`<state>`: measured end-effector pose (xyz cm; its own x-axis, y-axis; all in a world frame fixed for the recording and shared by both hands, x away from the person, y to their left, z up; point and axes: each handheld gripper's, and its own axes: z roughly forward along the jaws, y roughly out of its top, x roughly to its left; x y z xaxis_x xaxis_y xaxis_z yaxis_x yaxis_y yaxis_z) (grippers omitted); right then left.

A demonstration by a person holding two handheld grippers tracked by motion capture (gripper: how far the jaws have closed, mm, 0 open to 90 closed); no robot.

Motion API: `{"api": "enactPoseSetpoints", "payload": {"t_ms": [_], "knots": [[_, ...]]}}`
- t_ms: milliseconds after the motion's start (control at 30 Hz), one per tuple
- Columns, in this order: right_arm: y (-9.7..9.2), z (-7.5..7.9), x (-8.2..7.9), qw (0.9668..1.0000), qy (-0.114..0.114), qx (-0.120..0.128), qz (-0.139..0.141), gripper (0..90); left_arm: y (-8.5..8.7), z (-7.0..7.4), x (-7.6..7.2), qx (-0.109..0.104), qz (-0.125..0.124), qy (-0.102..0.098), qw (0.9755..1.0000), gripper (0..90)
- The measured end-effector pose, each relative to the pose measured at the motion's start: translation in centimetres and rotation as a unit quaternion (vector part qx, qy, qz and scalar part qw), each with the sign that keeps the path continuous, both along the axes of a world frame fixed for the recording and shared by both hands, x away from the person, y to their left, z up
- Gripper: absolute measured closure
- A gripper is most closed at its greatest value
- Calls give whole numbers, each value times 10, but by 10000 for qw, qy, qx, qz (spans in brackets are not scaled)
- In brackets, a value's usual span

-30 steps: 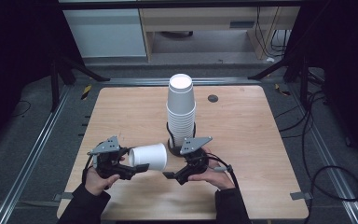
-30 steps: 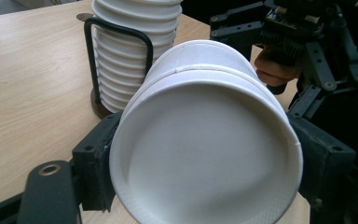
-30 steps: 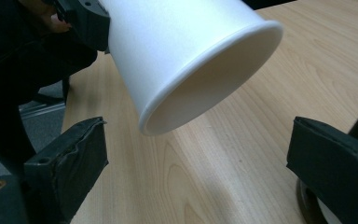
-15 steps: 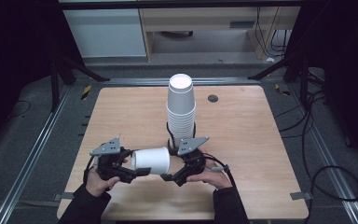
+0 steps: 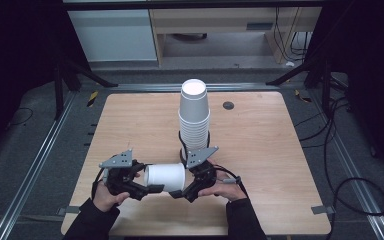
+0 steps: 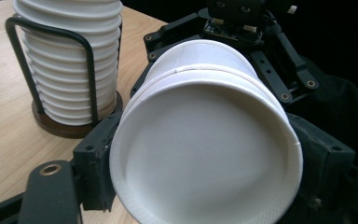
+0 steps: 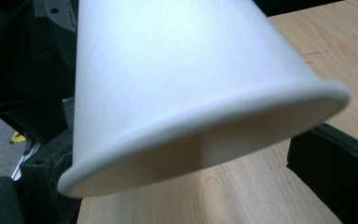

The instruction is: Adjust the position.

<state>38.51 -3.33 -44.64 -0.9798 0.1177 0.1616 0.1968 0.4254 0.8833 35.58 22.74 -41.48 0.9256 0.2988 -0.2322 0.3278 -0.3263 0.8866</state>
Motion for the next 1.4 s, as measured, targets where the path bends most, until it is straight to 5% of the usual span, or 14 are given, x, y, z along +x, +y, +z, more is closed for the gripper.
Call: {"api": "enactPoseSetpoints", "payload": {"t_ms": [700, 1400], "knots": [[8, -1, -1, 9993, 63, 37, 357, 59, -4, -3, -1, 99, -261, 35, 9996, 216], [2, 5, -1, 9993, -16, -84, 350, 86, 4, 5, -1, 54, -84, -21, 9999, 172]]}}
